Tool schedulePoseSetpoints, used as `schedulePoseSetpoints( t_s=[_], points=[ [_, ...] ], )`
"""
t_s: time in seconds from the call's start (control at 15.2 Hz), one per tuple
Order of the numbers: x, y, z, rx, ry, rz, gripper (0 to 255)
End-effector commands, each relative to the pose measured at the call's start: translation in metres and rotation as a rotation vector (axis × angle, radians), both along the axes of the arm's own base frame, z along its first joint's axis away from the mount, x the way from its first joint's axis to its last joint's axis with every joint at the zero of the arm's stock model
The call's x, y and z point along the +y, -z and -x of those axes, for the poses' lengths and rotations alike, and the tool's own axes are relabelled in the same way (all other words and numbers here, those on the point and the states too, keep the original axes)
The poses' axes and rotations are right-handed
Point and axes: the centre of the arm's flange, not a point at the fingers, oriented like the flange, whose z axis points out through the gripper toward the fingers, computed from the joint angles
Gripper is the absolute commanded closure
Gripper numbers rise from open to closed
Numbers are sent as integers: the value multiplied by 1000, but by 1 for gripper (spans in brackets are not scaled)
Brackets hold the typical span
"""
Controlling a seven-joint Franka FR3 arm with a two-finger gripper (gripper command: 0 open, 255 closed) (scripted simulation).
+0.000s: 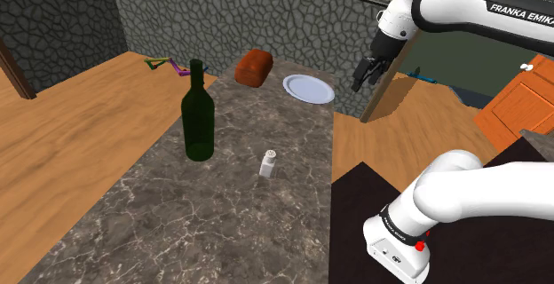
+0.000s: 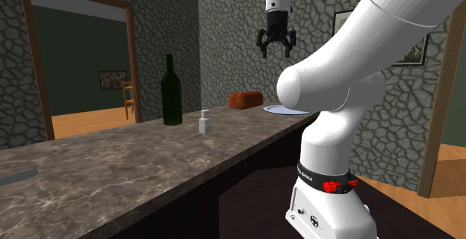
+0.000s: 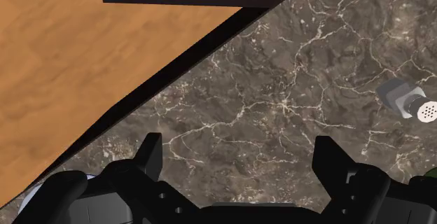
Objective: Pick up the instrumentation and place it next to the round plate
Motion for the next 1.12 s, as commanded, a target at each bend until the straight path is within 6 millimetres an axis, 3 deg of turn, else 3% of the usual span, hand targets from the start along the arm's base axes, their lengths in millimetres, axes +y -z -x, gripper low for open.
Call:
schedulePoseSetpoints(
  t_s=[0.0,1.06],
  points=[
    [0,0,0,0,0,0,0],
    [172,117,-15,-56,11,-14,0]
  ],
)
